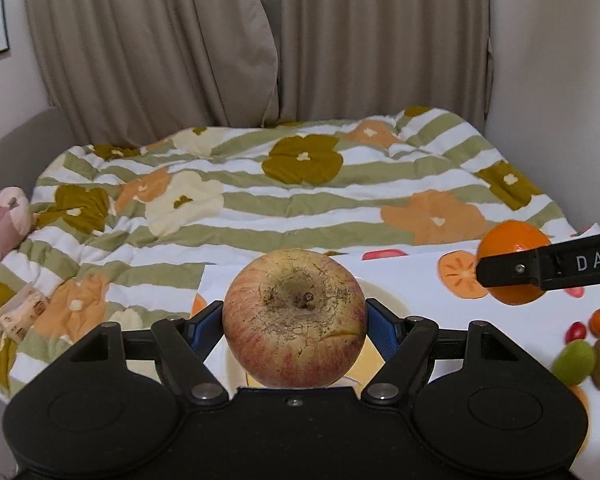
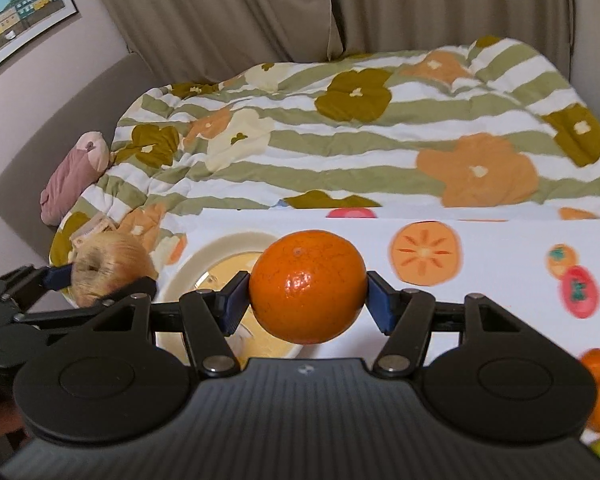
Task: Organize fruits
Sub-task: 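Close the left tool on the red apple while the right tool grips the orange, then lower the apple onto the duck plate with the left tool while the right tool places the orange beside it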
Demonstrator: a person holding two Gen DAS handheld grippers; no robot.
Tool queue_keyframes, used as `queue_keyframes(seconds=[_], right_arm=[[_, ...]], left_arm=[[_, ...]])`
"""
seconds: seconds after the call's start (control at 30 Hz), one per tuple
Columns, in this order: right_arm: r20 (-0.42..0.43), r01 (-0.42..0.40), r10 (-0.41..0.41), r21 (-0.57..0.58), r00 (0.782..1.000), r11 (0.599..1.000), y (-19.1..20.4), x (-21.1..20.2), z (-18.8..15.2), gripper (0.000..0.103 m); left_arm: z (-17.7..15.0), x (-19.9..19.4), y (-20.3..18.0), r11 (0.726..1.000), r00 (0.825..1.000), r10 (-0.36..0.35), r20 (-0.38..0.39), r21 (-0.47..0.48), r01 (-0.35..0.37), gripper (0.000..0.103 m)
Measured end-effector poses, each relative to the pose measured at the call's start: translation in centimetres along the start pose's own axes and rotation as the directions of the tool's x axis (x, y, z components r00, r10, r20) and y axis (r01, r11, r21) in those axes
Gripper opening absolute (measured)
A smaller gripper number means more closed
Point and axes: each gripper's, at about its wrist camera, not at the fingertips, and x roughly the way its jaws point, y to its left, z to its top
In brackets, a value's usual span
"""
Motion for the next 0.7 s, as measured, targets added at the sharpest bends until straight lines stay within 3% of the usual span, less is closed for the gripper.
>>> queue_keyframes(seconds=[0.37, 0.7], right_arm=[[-0.045, 0.09, -0.086, 0.07, 0.995, 0.994, 1.7, 8.6, 0.5, 0.076], [-0.079, 0.145, -0.137, 0.097, 0.987, 0.985, 1.4, 10.5, 0.1, 0.076]], left_arm=[[-0.6, 10.1, 1.5, 0.985, 0.989, -0.115, -0.089, 0.122, 0.125, 0.078], [-1.3, 13.3, 1.3, 0.962, 0.981, -0.148, -0.125, 0.213, 0.173, 0.078]])
